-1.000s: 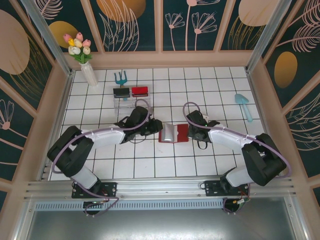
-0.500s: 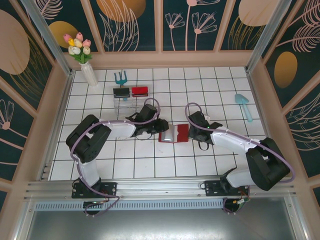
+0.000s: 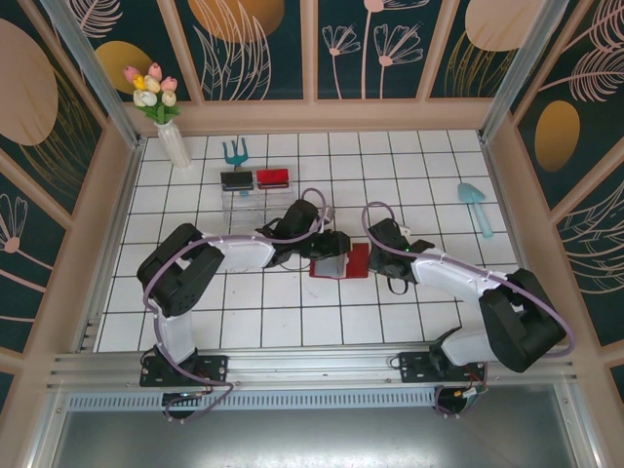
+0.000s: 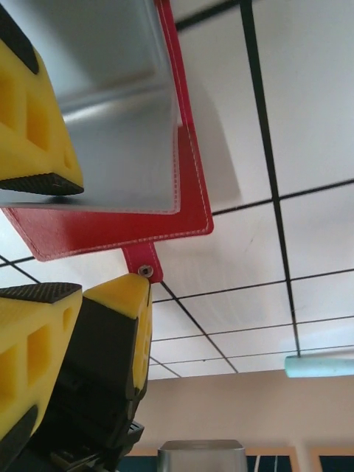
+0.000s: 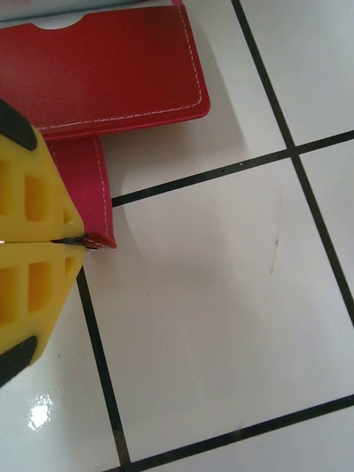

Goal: Take the credit cards out of the card holder

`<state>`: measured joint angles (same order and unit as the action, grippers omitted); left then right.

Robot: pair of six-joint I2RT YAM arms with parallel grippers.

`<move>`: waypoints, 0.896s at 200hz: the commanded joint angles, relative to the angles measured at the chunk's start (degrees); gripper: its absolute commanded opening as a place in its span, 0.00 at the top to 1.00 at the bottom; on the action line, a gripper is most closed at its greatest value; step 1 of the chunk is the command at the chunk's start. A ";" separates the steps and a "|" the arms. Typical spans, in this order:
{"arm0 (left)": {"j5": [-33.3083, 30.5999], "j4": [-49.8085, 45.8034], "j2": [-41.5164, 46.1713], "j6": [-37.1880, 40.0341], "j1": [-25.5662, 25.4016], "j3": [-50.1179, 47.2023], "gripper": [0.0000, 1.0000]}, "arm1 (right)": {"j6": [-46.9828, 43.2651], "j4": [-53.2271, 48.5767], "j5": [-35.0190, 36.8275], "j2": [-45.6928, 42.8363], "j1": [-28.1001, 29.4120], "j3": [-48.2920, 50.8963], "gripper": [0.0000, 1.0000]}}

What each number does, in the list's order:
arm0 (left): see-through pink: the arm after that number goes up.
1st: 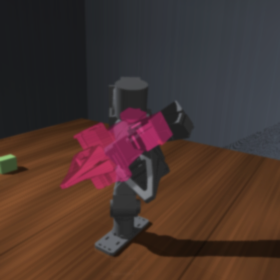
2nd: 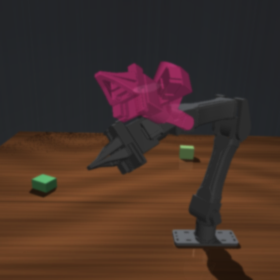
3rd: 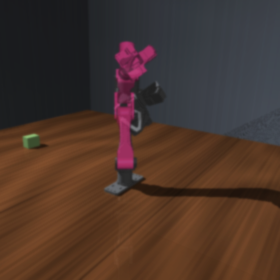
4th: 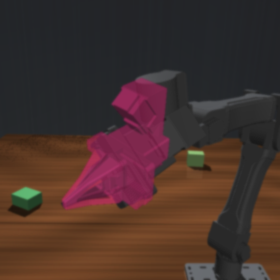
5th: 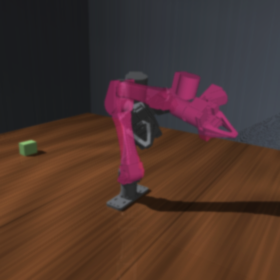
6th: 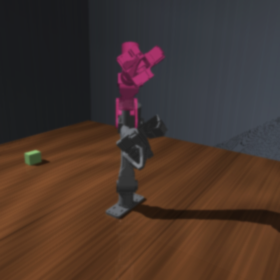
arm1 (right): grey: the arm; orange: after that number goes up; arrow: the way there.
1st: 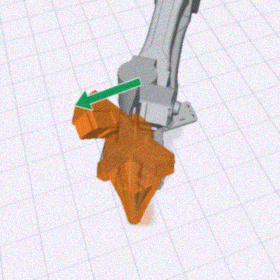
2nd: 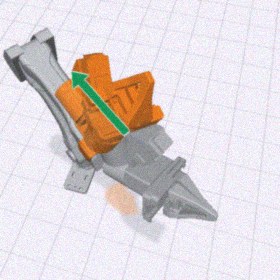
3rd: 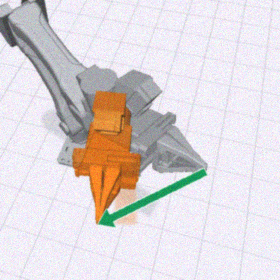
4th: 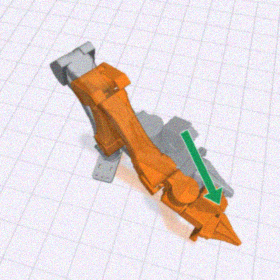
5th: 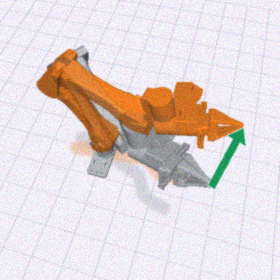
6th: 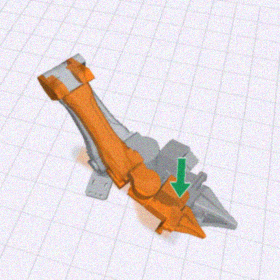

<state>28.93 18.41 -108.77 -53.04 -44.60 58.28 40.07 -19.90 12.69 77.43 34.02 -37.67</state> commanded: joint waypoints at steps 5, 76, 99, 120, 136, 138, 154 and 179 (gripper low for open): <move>3.11 2.29 -3.15 -0.90 -1.34 2.98 0.59 | 0.44 -2.00 0.52 -5.17 -1.59 0.68 0.79; 3.48 1.29 -6.81 -1.18 -2.07 4.52 0.58 | -0.34 -2.59 -5.06 -17.24 -5.21 0.87 0.69; -0.74 -3.04 -3.13 1.73 -2.02 4.06 0.58 | -0.10 -0.40 -9.10 -15.64 -5.18 0.05 0.70; -1.60 -3.81 -0.57 2.25 -2.05 2.76 0.58 | 0.54 3.08 -12.96 -14.50 -5.13 -0.21 0.74; -0.18 -3.48 -1.44 1.89 -2.02 1.67 0.58 | 1.22 5.46 -14.82 -13.23 -5.26 -0.84 0.77; 0.10 -3.41 -1.60 1.89 -2.06 1.60 0.58 | 1.27 5.66 -15.02 -13.04 -5.27 -0.96 0.77; 1.54 -2.78 -2.91 1.47 -2.16 0.84 0.59 | 1.51 7.62 -16.84 -10.22 -5.28 -2.48 0.85; 1.15 -1.98 -2.49 1.00 -2.25 -0.30 0.62 | 2.60 8.72 -18.66 -5.40 -5.37 -4.68 0.99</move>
<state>29.47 16.29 -111.31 -52.53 -46.48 59.57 41.45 -14.92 -2.39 68.47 28.93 -39.35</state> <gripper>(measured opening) 0.381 0.050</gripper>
